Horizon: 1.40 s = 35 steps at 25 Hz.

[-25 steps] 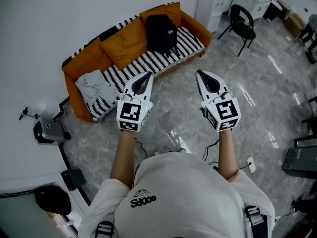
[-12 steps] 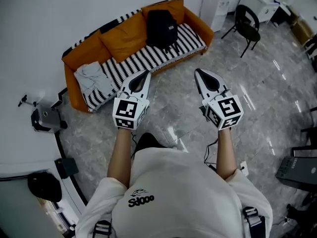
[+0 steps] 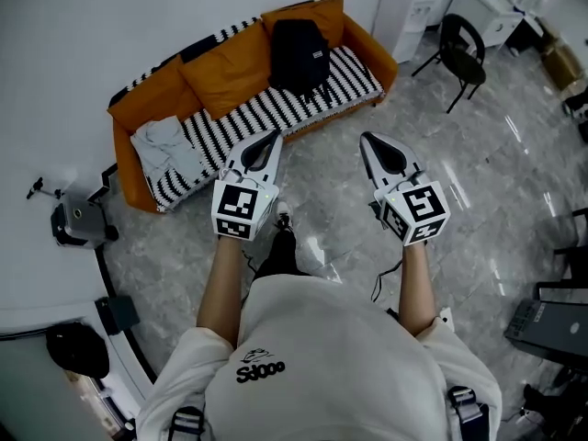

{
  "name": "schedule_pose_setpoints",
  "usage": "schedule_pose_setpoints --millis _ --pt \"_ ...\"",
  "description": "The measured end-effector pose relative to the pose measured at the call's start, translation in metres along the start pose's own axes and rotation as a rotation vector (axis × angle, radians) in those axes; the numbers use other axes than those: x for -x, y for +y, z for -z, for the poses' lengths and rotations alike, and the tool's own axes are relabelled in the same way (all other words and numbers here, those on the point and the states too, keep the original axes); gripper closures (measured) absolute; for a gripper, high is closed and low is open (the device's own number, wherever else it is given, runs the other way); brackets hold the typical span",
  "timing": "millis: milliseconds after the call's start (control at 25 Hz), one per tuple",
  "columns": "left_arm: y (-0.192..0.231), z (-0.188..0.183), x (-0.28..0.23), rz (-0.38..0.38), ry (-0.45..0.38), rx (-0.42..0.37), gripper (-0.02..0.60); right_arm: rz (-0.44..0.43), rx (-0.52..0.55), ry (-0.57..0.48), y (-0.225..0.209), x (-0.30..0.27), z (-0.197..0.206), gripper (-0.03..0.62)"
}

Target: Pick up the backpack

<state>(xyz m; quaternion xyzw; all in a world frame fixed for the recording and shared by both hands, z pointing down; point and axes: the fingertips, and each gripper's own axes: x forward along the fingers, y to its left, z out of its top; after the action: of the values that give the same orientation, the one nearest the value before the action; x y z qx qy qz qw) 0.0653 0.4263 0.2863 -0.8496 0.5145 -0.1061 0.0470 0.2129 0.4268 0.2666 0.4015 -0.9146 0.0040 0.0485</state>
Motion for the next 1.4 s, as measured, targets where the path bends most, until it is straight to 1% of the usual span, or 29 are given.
schedule_pose_setpoints --millis 240,360,480,600,760,1080,1240,1400 --pt "0.07 0.009 -0.073 0.019 -0.009 0.002 0.561 0.032 0.003 0.01 -0.043 -0.081 -0.004 0.562" --pt "0.111 0.006 -0.114 0.036 -0.015 -0.014 0.561 0.054 -0.001 0.007 -0.067 -0.13 -0.014 0.562" --pt "0.155 0.003 -0.151 0.053 -0.014 -0.014 0.561 0.082 -0.005 0.002 -0.087 -0.18 -0.026 0.562" --pt "0.197 0.0 -0.182 0.061 -0.016 -0.014 0.561 0.101 -0.004 -0.006 -0.102 -0.226 -0.039 0.562" --pt "0.242 0.001 -0.217 0.069 -0.015 -0.017 0.561 0.12 -0.003 -0.015 -0.121 -0.276 -0.049 0.562" --pt "0.313 0.013 -0.269 0.078 -0.011 -0.008 0.561 0.127 0.001 0.008 -0.14 -0.359 -0.05 0.562" --pt "0.336 0.02 -0.292 0.09 -0.007 -0.005 0.561 0.143 0.015 0.02 -0.151 -0.389 -0.048 0.562" --pt "0.349 0.029 -0.318 0.109 0.003 0.005 0.561 0.15 0.017 0.034 -0.167 -0.412 -0.044 0.562"
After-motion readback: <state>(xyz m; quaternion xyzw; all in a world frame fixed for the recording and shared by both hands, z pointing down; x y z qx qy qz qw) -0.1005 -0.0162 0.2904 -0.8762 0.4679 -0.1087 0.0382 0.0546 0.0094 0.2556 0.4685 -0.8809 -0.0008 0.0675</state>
